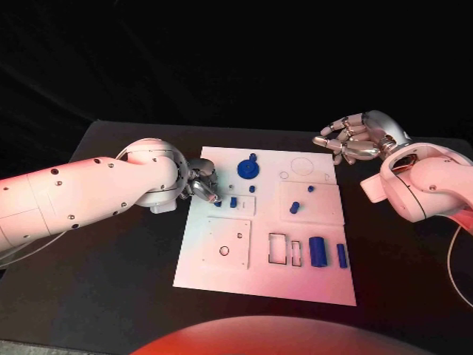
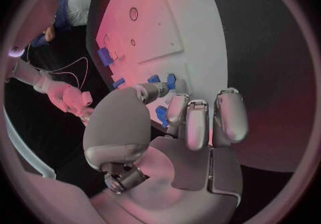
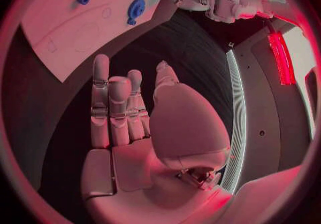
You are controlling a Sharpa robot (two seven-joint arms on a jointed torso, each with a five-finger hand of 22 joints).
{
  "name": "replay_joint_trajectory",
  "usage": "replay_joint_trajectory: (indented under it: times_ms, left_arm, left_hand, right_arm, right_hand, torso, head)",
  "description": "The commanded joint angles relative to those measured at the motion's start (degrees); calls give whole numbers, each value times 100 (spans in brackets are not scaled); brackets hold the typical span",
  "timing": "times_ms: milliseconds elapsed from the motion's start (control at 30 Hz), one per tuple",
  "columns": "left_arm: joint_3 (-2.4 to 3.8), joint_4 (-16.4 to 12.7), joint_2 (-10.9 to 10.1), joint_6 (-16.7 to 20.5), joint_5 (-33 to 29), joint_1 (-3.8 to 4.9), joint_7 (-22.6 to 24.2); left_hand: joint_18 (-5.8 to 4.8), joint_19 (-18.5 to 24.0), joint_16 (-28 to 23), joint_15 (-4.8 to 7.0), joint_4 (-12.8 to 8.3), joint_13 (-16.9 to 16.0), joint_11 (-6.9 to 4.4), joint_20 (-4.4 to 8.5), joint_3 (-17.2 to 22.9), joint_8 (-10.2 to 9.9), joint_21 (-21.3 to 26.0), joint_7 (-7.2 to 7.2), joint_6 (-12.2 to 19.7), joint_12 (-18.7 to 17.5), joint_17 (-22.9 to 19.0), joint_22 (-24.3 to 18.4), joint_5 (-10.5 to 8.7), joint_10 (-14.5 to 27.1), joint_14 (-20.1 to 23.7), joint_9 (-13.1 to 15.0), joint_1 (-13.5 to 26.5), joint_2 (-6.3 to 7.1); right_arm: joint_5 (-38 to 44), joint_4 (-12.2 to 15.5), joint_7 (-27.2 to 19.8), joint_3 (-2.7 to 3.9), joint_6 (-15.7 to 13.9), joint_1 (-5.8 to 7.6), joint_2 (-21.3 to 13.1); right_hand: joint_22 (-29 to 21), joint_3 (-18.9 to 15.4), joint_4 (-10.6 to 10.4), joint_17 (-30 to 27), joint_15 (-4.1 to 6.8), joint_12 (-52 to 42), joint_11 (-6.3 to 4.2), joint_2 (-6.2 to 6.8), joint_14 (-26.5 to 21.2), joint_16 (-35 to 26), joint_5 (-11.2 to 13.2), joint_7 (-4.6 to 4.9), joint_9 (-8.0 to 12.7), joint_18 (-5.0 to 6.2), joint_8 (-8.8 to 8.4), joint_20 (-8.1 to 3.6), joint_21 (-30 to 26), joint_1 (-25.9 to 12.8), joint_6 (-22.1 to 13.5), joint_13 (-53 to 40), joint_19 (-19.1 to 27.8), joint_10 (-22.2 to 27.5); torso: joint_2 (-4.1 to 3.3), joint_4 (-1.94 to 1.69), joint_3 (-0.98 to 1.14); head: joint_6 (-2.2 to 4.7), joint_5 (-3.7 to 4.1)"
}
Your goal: Assemble the parts on the task board
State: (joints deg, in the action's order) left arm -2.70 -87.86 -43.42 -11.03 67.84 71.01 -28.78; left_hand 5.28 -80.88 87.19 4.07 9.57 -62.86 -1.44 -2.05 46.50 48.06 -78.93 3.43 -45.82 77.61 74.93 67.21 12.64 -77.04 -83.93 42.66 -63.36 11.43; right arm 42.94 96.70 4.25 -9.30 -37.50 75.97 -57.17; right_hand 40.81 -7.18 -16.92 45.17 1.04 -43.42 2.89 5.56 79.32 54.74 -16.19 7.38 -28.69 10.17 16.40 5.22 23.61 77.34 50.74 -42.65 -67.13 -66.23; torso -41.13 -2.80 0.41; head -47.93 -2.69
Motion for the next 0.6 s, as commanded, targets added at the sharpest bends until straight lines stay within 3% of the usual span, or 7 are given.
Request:
replay_joint_trajectory:
  times_ms: [33,600]
  left_arm:
    - [-18,-20,34,-131,-135,-26,41]
    - [-18,1,51,-85,-176,-27,40]
  left_hand:
    - [-75,-10,29,49,-303,-27,3,21,310,37,-18,-82,-79,25,645,-7,8,-43,-412,-3,71,22]
    - [-79,-20,28,81,56,-82,-26,56,-64,-11,-15,-114,-188,54,644,5,-3,-46,-411,-46,424,89]
  right_arm:
    - [13,6,-67,0,54,-3,1]
    - [3,-3,-81,0,40,-3,3]
  right_hand:
    - [-7,-36,8,8,10,-39,-11,-28,46,-27,12,11,7,27,24,10,-21,-63,-38,7,-35,18]
    - [-11,-44,7,5,9,-42,-9,-33,45,-38,13,12,8,26,27,10,-26,-86,-40,11,-37,19]
  torso:
    - [2,-1,0]
    - [2,-3,-1]
  head:
    - [1,0]
    - [1,11]
